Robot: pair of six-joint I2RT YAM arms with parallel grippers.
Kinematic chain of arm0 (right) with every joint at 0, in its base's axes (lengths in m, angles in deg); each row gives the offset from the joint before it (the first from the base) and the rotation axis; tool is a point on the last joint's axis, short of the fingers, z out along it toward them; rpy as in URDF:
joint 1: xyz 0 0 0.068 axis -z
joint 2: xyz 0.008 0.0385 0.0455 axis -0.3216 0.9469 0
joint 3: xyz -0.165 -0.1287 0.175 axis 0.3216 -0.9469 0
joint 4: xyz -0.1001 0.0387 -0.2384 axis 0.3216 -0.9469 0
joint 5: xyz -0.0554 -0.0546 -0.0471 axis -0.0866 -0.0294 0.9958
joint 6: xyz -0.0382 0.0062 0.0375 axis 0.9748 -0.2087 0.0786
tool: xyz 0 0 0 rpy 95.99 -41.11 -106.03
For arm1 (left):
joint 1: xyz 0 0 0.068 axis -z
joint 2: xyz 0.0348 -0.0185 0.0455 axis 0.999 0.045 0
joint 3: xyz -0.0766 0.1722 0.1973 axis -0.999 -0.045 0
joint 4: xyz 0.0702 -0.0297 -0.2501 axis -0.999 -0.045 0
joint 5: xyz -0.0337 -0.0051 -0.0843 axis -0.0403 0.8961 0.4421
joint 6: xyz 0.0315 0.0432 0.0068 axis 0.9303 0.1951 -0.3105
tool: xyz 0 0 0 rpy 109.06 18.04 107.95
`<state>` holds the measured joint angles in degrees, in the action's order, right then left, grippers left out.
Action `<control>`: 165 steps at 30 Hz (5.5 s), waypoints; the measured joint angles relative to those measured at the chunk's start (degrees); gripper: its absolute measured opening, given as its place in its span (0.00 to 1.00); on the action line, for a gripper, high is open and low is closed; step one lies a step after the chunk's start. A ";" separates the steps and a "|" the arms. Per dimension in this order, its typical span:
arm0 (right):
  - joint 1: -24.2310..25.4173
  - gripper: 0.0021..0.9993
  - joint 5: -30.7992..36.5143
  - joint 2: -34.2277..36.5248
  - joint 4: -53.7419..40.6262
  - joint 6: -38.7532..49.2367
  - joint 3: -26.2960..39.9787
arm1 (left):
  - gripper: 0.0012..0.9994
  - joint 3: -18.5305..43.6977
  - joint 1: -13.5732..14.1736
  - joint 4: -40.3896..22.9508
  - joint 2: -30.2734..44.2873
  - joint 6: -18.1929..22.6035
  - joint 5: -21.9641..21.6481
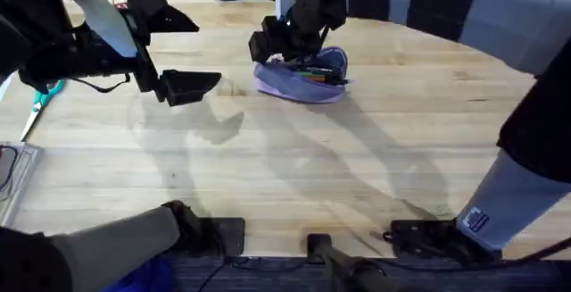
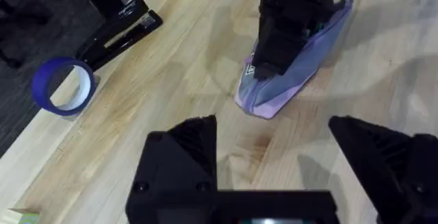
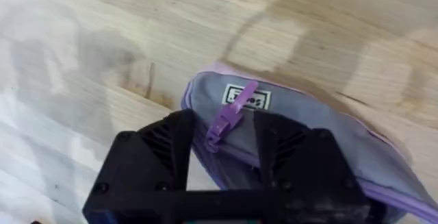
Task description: Unzip the bag, pick up the pens from the table one at a time and place them inside, then zip the bag closed.
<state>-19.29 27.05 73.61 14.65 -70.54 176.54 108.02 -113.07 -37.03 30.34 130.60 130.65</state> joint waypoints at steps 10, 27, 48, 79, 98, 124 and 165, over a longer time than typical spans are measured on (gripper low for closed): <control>-0.39 0.06 -0.58 0.00 0.35 -0.64 0.00 | 0.99 0.00 0.00 0.00 0.00 -0.01 0.00; -0.47 0.03 -0.56 0.02 0.30 -0.63 0.18 | 0.99 0.00 0.00 0.00 0.00 0.00 0.00; -0.45 0.03 -0.12 -2.89 -1.78 4.59 3.04 | 0.99 0.00 0.00 0.00 0.00 0.00 0.00; -0.45 0.03 -0.12 -2.89 -1.95 5.28 3.04 | 0.99 0.09 0.00 1.44 8.67 0.08 2.10; -0.45 0.03 -0.12 -2.90 -1.95 5.27 3.04 | 0.99 0.09 10.64 13.13 24.02 -3.69 5.55; -0.45 0.03 -0.12 -2.91 -1.44 5.27 3.04 | 0.99 0.20 21.77 28.52 24.52 -17.18 1.08; -0.47 0.03 1.14 -2.90 -0.85 5.28 3.04 | 0.04 0.22 22.03 28.92 24.52 -18.96 0.85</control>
<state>-19.76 28.19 70.71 13.80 -65.26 179.58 108.24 -91.04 -8.11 54.87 111.64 131.50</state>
